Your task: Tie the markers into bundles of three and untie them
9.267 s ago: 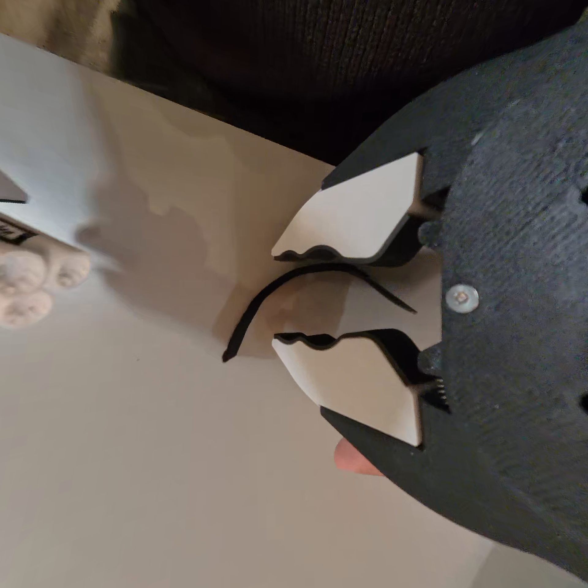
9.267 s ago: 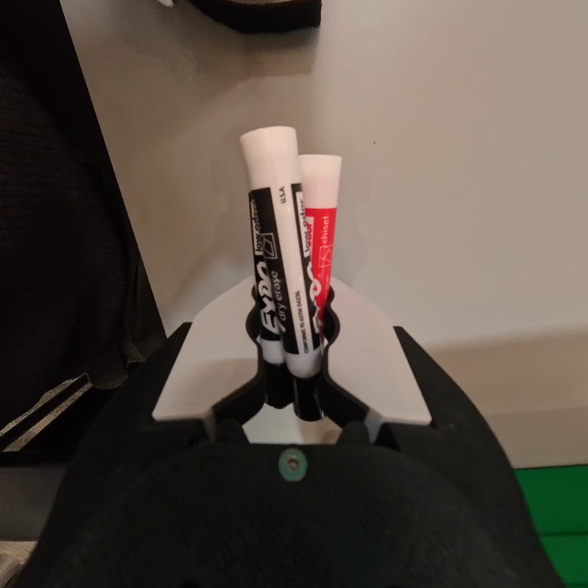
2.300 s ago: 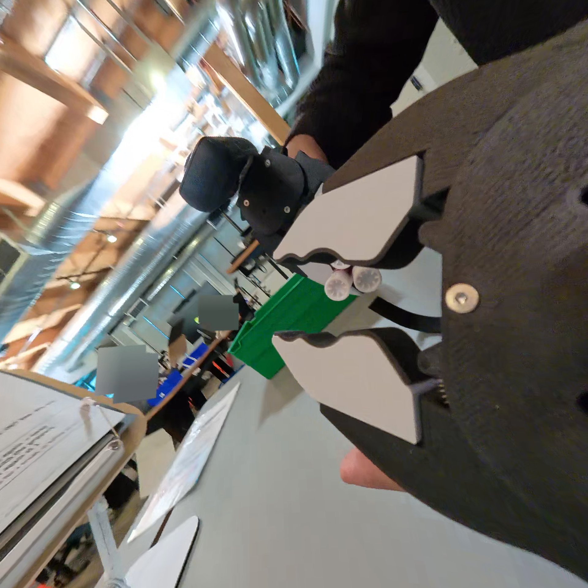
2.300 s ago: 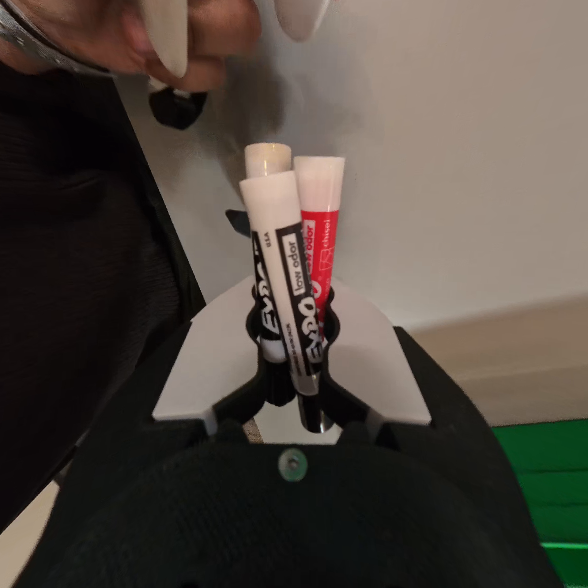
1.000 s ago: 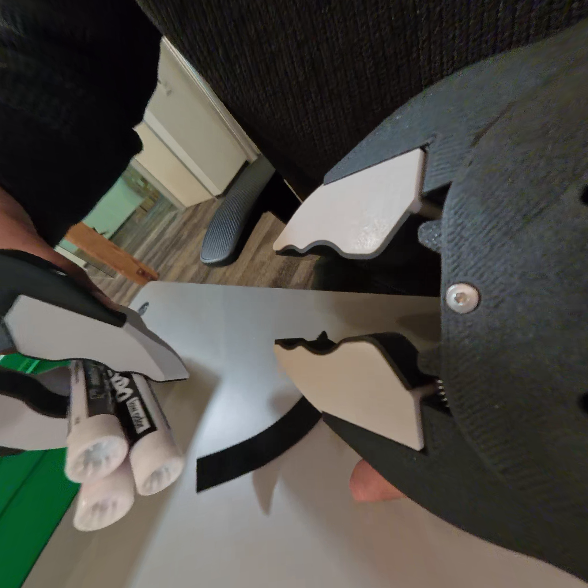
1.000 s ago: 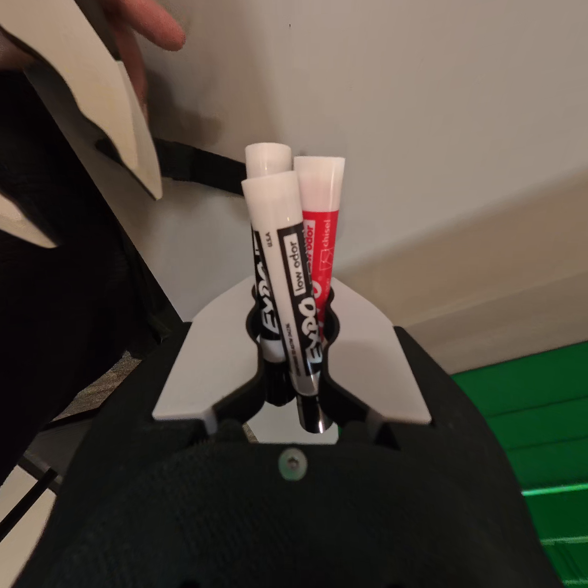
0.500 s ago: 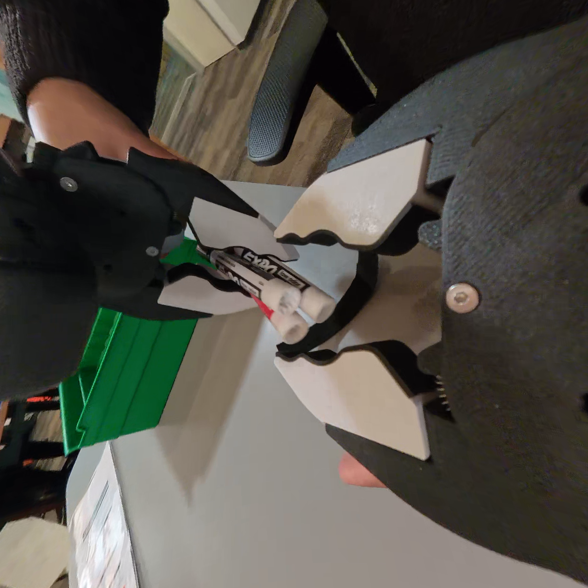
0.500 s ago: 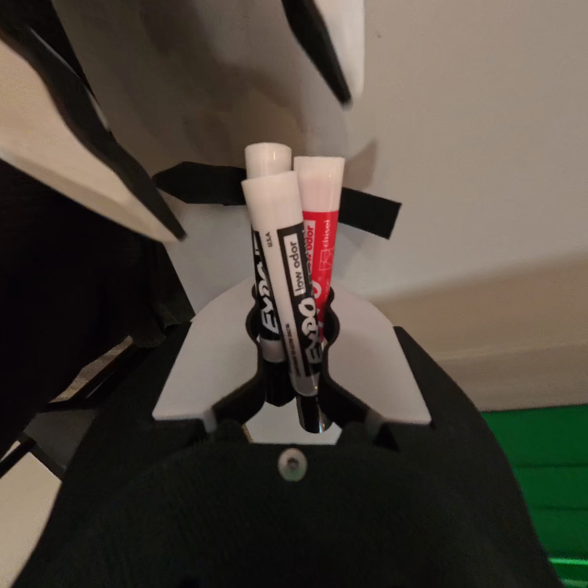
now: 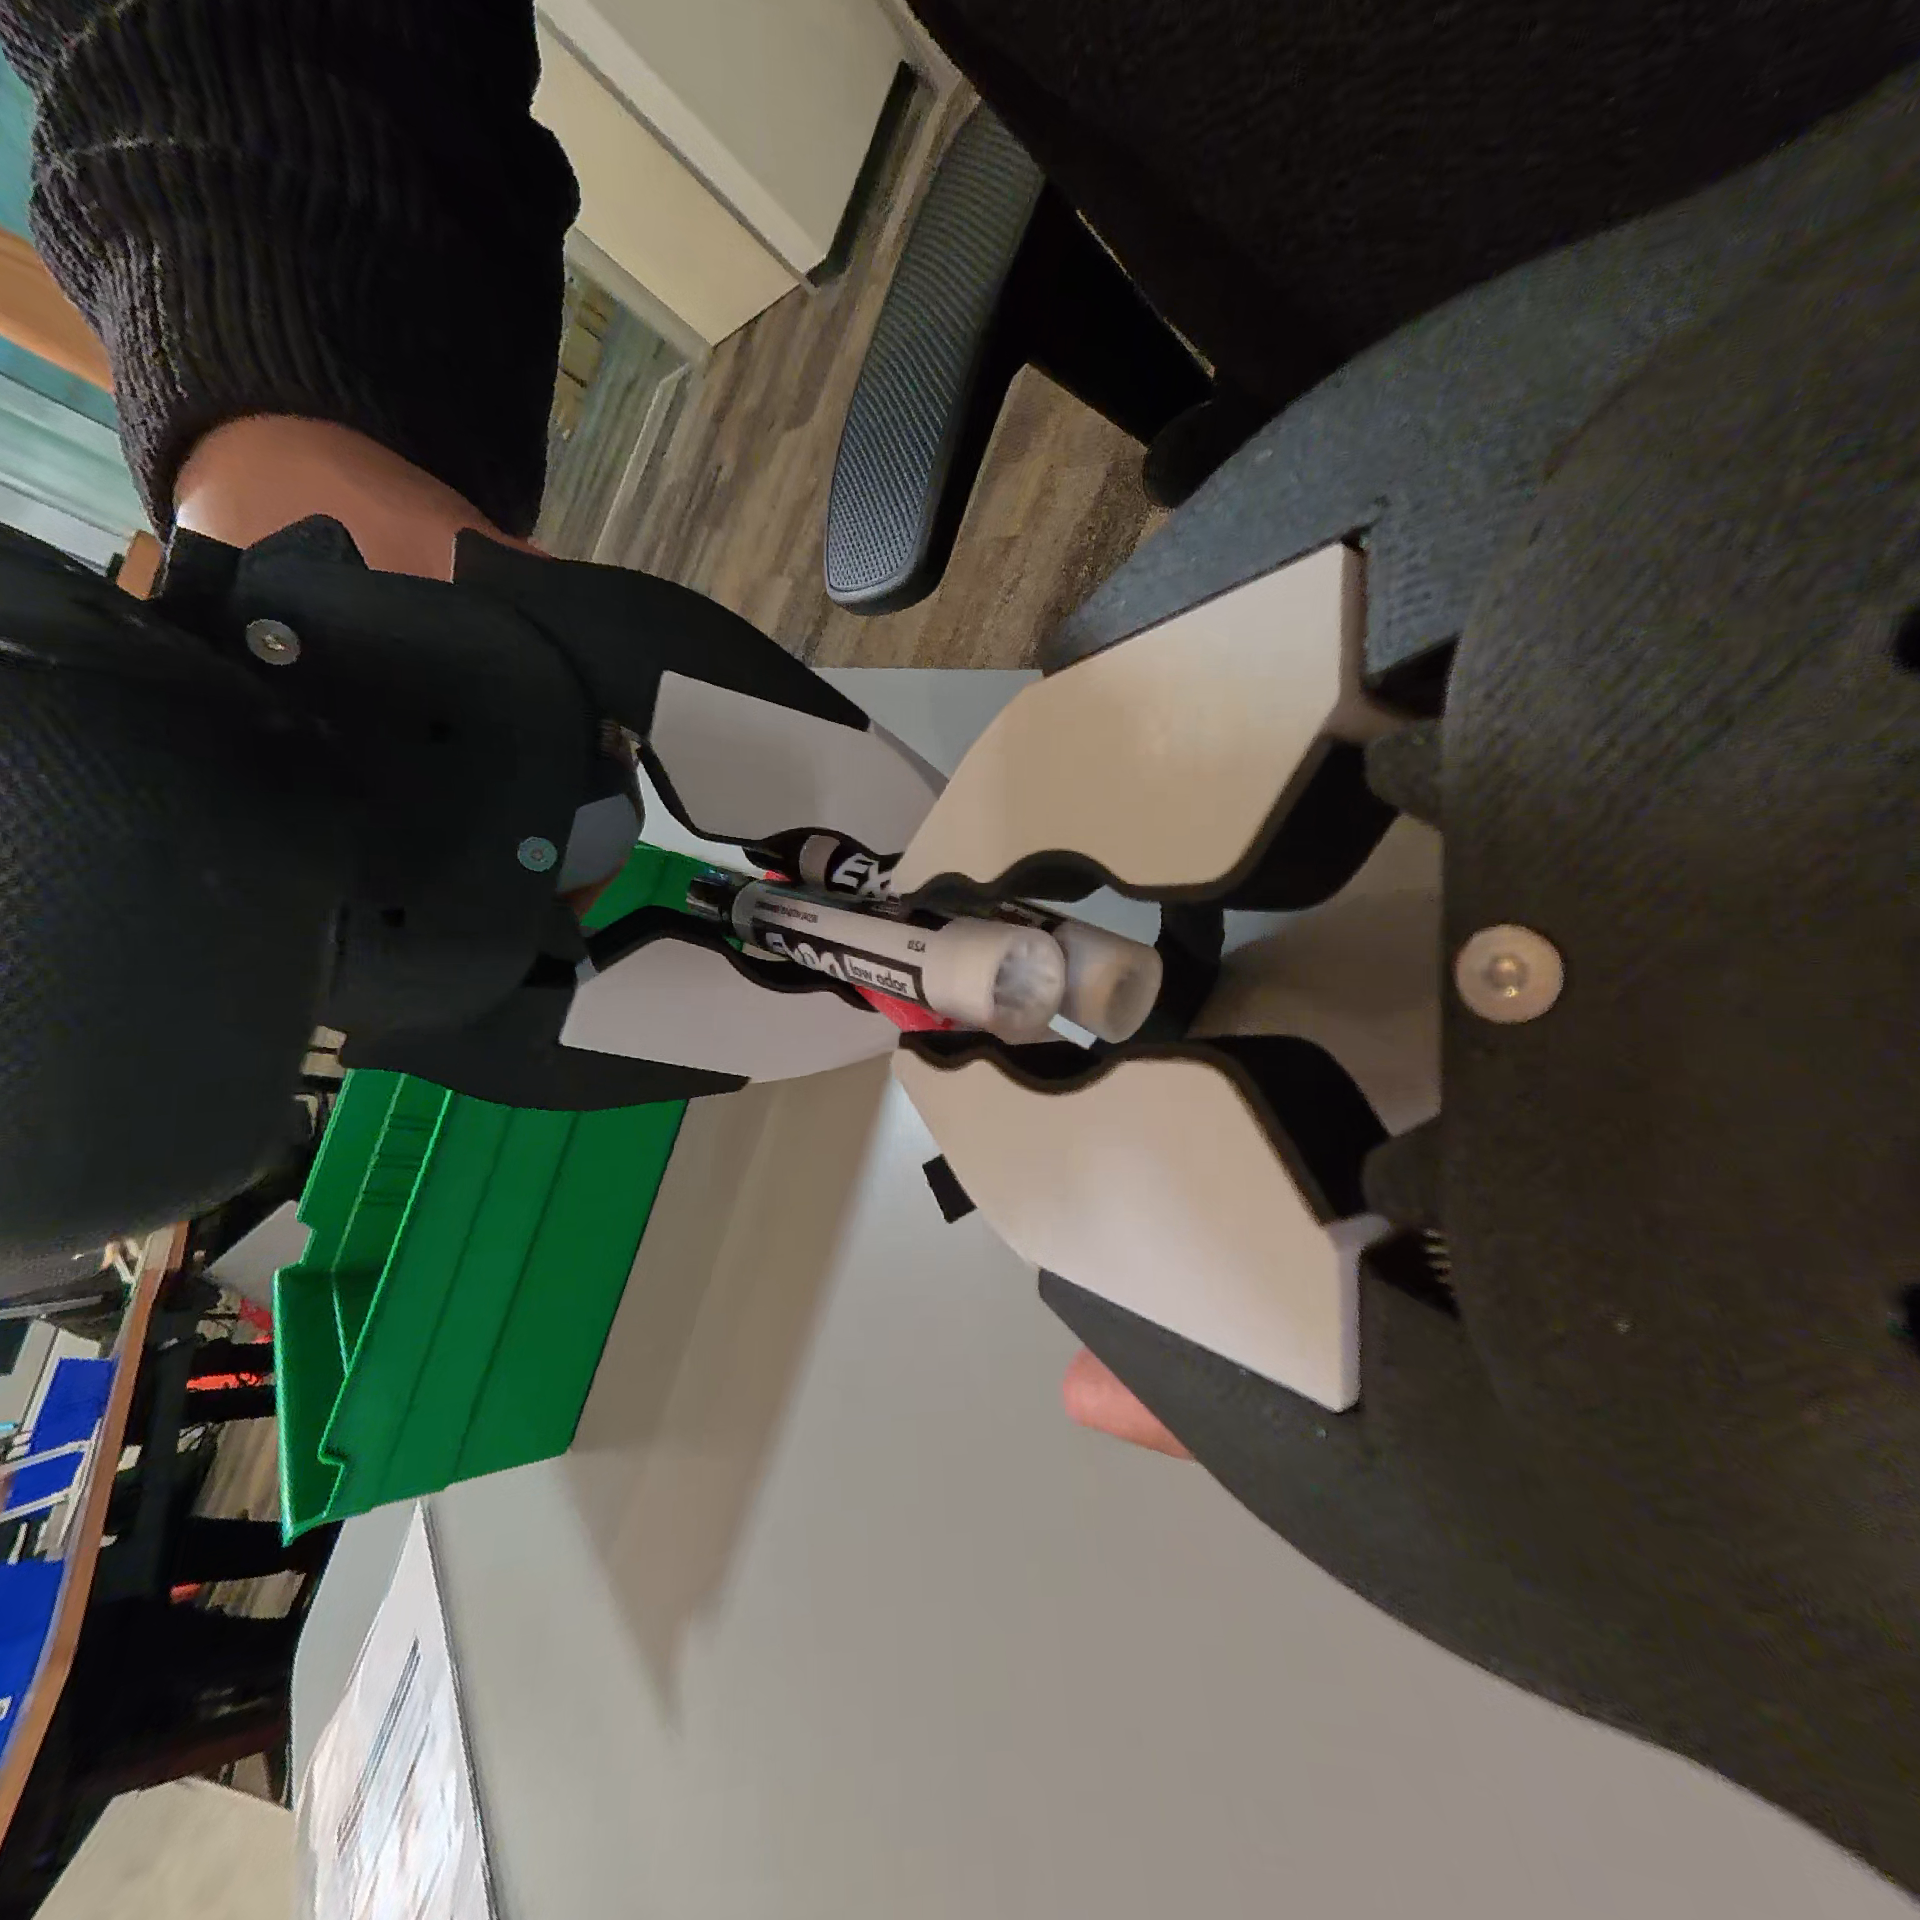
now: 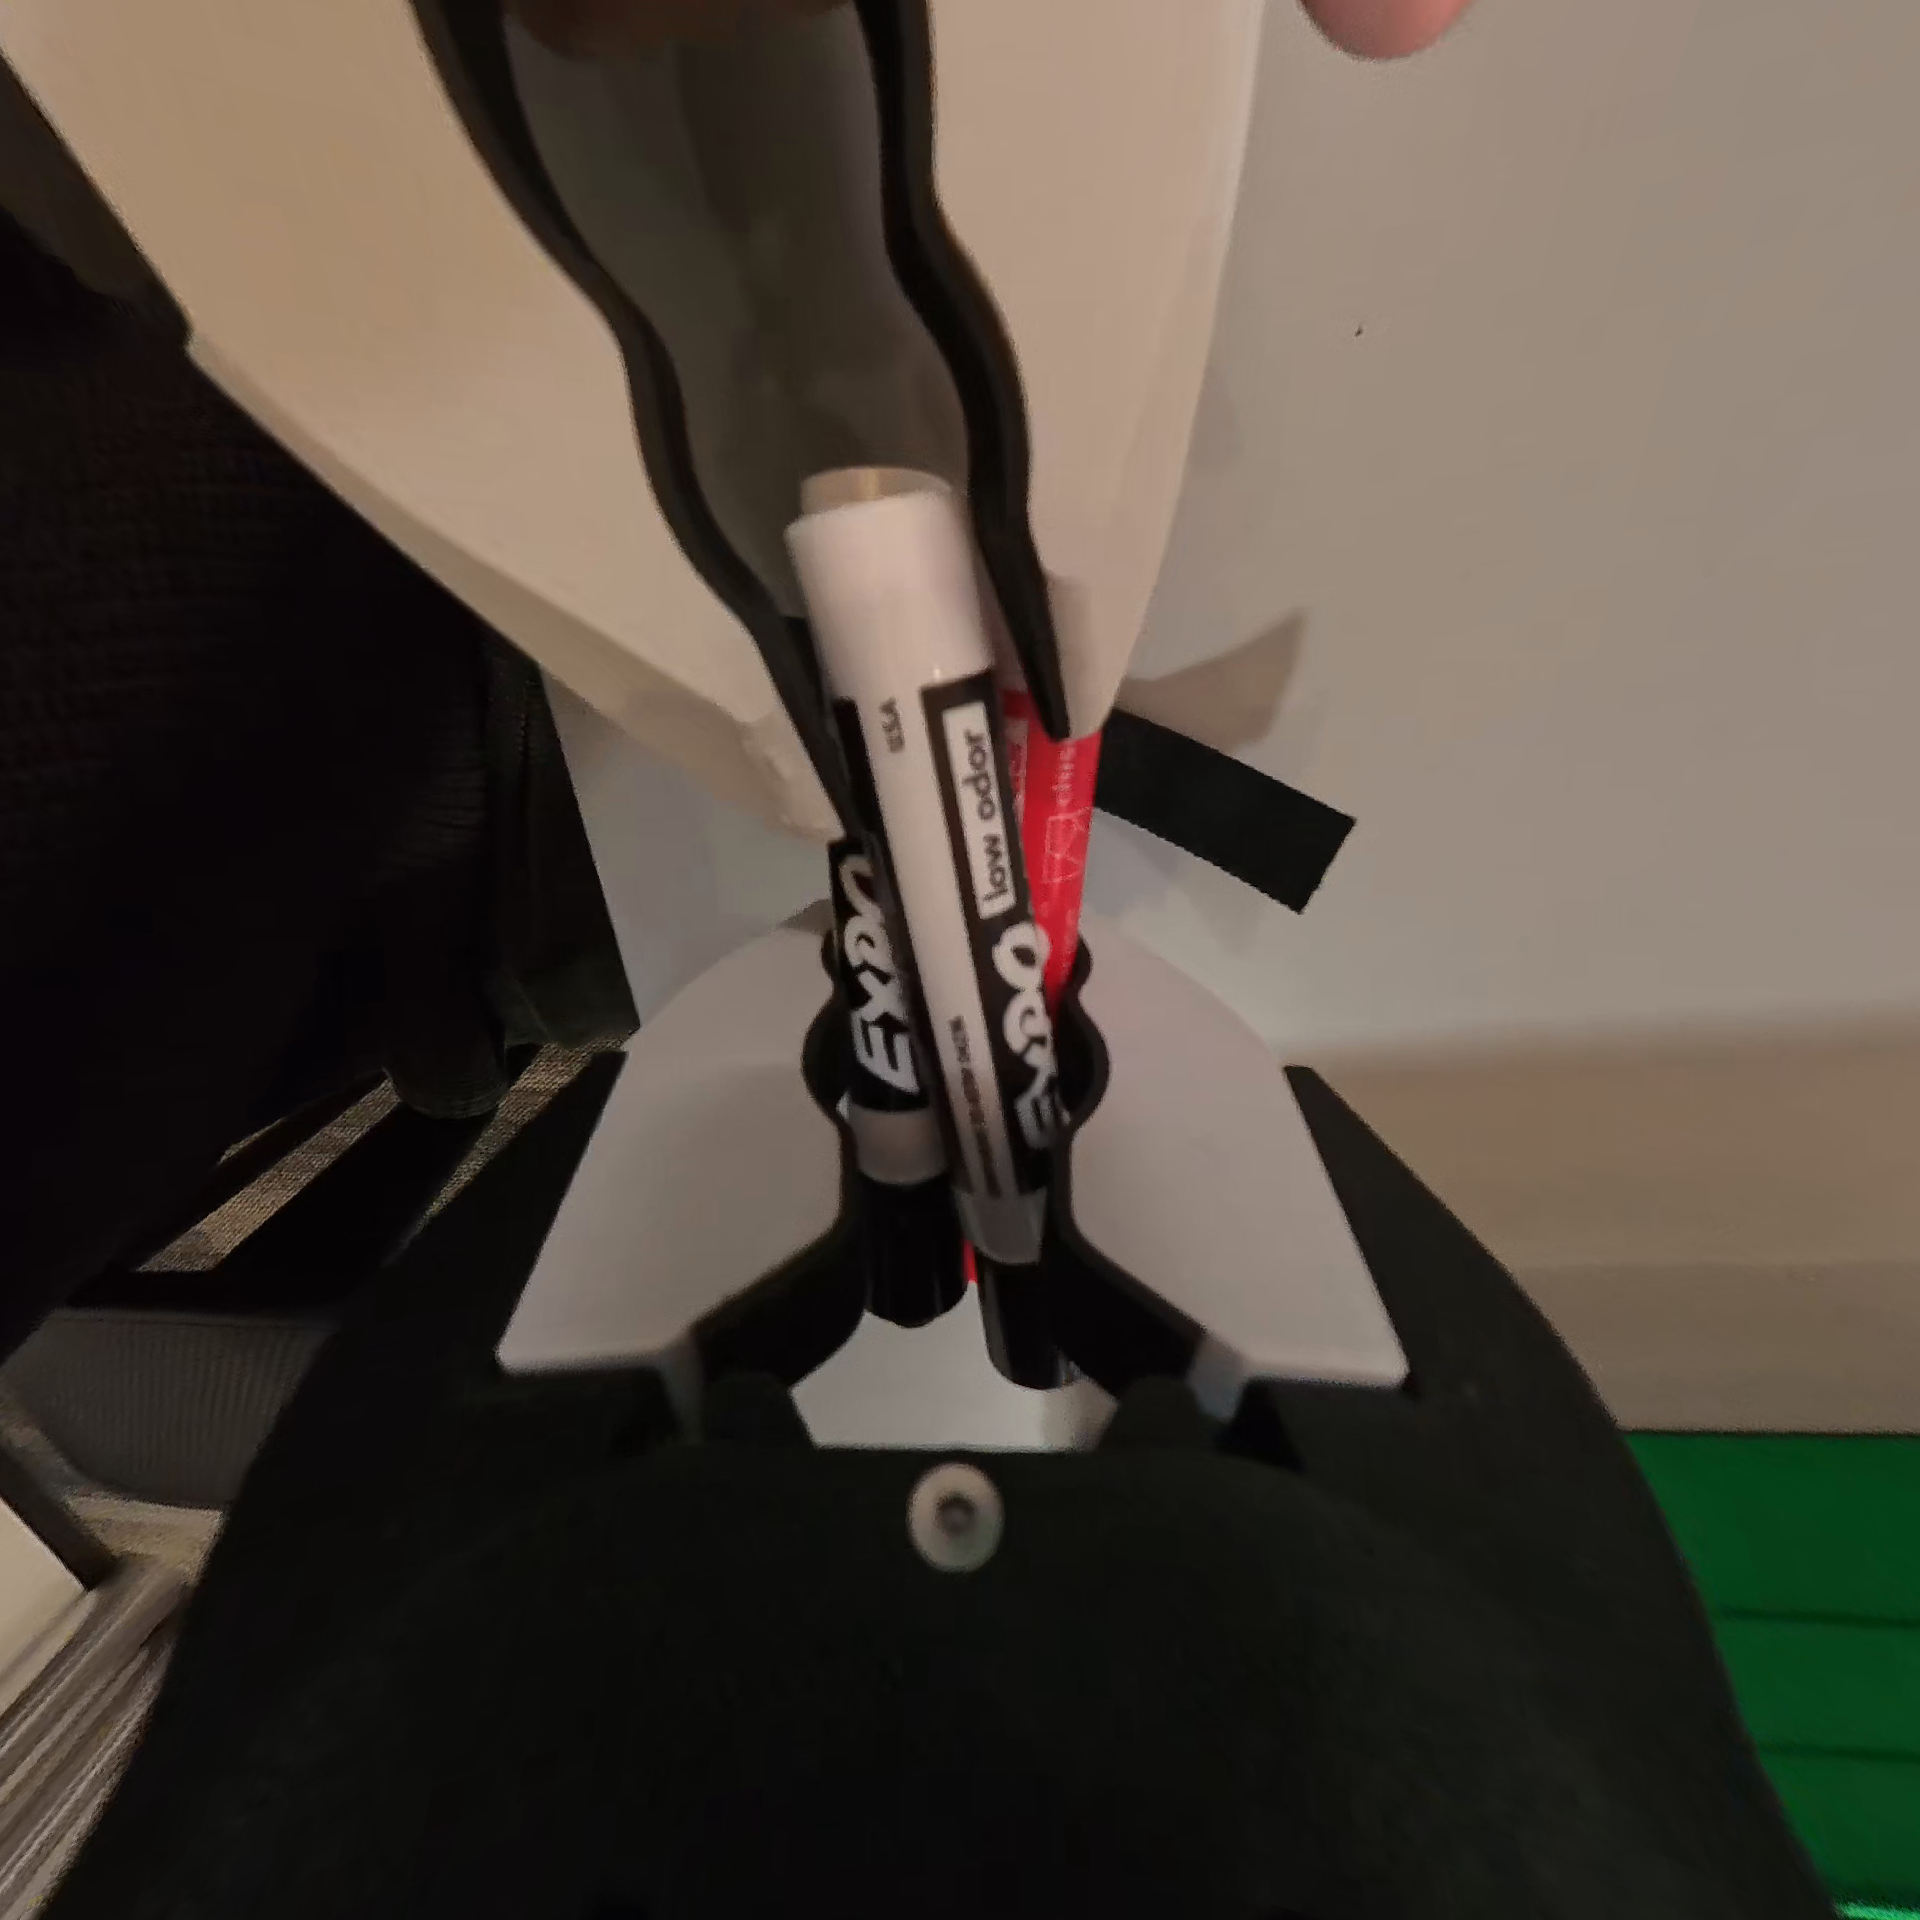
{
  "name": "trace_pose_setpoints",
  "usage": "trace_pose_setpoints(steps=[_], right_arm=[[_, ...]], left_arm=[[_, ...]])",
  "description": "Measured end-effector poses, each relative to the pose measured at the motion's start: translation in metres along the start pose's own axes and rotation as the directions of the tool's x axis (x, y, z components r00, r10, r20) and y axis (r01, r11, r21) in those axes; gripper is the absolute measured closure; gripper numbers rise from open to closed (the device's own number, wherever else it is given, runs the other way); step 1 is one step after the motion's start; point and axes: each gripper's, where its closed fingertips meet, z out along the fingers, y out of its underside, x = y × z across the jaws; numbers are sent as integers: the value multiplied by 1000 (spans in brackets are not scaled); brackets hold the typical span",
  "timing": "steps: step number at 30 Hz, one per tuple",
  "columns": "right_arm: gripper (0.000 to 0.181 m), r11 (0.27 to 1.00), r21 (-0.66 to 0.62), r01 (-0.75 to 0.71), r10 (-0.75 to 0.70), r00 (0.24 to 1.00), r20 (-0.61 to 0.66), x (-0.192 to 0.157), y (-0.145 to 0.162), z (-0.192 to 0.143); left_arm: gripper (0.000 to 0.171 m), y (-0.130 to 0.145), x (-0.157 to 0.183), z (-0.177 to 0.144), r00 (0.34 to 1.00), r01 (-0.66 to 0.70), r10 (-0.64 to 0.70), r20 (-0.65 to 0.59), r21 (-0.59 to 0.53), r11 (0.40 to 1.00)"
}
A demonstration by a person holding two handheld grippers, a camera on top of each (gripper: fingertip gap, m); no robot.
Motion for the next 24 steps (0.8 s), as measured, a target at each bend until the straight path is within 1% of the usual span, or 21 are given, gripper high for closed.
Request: trace_pose_setpoints(steps=[4, 7, 8, 12, 14, 16, 17, 19, 20, 21, 22, 24], right_arm=[[145, 1000, 4, 6, -6, 1000, 6, 0, -1, 0], [145, 1000, -1, 10, -10, 1000, 1, 0, -1, 0], [145, 1000, 0, 9, -9, 1000, 0, 0, -1, 0], [145, 1000, 14, 0, 0, 1000, 6, 0, -2, -1], [145, 1000, 19, -3, 3, 1000, 3, 1, -3, -2], [145, 1000, 22, -6, 6, 1000, -1, 2, -2, -3], [145, 1000, 27, -7, 7, 1000, -3, 3, -2, -3], [145, 1000, 29, -10, 10, 1000, -5, 4, -1, -3], [145, 999, 31, -9, 9, 1000, -7, 4, -1, -4], [145, 999, 34, -8, 9, 1000, -8, 4, -1, -4], [145, 999, 36, -9, 9, 1000, -8, 4, -1, -5], [145, 999, 41, -6, 6, 1000, -12, 4, -1, -7]], left_arm=[[143, -6, -5, -6, 999, 36, -36, 7, 52, 998], [118, -8, -6, -9, 997, 74, -74, -14, 61, 995], [114, -7, -6, -10, 997, 80, -79, -15, 57, 995], [105, -4, -10, -12, 994, 105, -106, 4, 60, 993], [101, -3, -13, -12, 987, 158, -159, 2, 65, 985], [100, -2, -21, -13, 959, 283, -284, -1, 86, 955], [100, -3, -23, -14, 934, 357, -356, -30, 103, 928], [102, -7, -31, -20, 865, 501, -493, -94, 149, 852], [106, -9, -38, -25, 829, 559, -549, -106, 182, 809], [107, -11, -44, -29, 800, 599, -588, -118, 208, 773], [108, -13, -45, -34, 785, 619, -602, -145, 224, 753], [110, -12, -51, -40, 777, 627, -616, -129, 240, 741]])
